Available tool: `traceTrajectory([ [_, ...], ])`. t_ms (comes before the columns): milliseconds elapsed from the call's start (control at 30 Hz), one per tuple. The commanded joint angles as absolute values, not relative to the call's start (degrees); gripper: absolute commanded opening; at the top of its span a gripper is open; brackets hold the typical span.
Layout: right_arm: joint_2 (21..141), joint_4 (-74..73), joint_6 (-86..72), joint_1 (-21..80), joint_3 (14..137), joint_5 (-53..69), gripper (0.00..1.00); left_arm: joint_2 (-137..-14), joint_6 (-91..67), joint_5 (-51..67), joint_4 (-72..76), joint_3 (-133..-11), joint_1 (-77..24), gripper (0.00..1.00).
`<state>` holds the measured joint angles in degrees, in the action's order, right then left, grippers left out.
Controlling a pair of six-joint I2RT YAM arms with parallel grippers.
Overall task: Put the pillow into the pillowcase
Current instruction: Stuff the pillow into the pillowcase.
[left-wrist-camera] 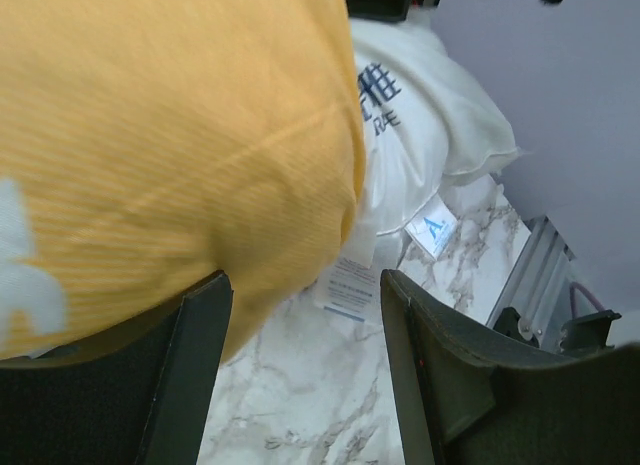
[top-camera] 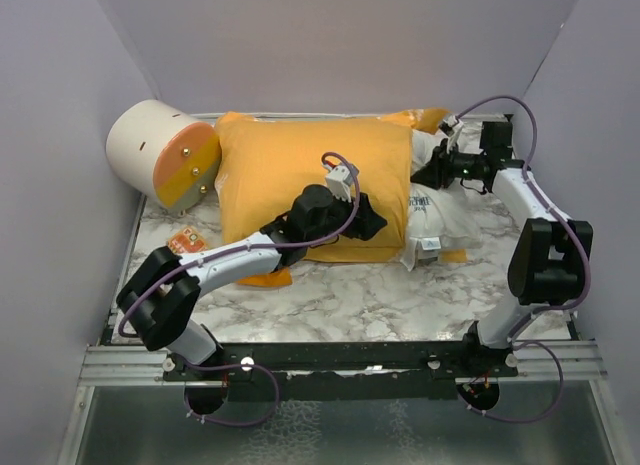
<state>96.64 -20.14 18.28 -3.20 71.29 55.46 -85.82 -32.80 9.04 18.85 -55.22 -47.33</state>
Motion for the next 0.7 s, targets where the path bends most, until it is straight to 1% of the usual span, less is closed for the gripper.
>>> traceTrajectory([
  [0,96.4,-34.1,24.9,-4.3,75.8,54.9,0.42,-88.8,-43.6,0.0,32.9,-52.1,-53.0,0.64],
  [33,94.7,-36.1,27.0,-5.6,77.3,54.9,0.51,-89.5,-44.9,-2.1,33.1,-51.8,-54.1,0.64],
  [100,91.4,-41.2,31.1,-8.4,80.5,56.2,0.66,-90.6,-48.0,-4.4,33.1,-51.1,-55.6,0.64],
  [167,88.5,-47.7,37.0,-11.4,84.0,57.9,0.77,-91.1,-51.5,-5.7,34.6,-49.5,-56.1,0.65],
  [233,85.7,-54.6,44.2,-13.3,86.4,58.1,0.85,-91.4,-54.0,-7.1,37.6,-47.3,-56.5,0.65],
  [333,80.6,-64.5,60.8,-13.6,85.1,58.0,0.98,-91.9,-56.0,-10.2,37.8,-46.5,-57.0,0.68],
  [367,78.6,-65.8,65.0,-13.6,83.0,58.0,1.00,-92.1,-55.7,-10.8,37.1,-46.9,-57.0,0.69],
  [567,69.3,-62.9,91.0,-13.6,65.8,59.3,1.00,-94.5,-51.6,-11.4,31.9,-52.4,-57.1,0.69],
  [600,68.5,-60.1,93.8,-13.6,63.2,59.4,1.00,-94.8,-51.3,-11.3,31.6,-52.9,-57.1,0.69],
  [667,68.1,-51.4,94.1,-13.5,59.0,59.4,1.00,-95.2,-50.8,-11.2,31.3,-53.2,-57.1,0.69],
])
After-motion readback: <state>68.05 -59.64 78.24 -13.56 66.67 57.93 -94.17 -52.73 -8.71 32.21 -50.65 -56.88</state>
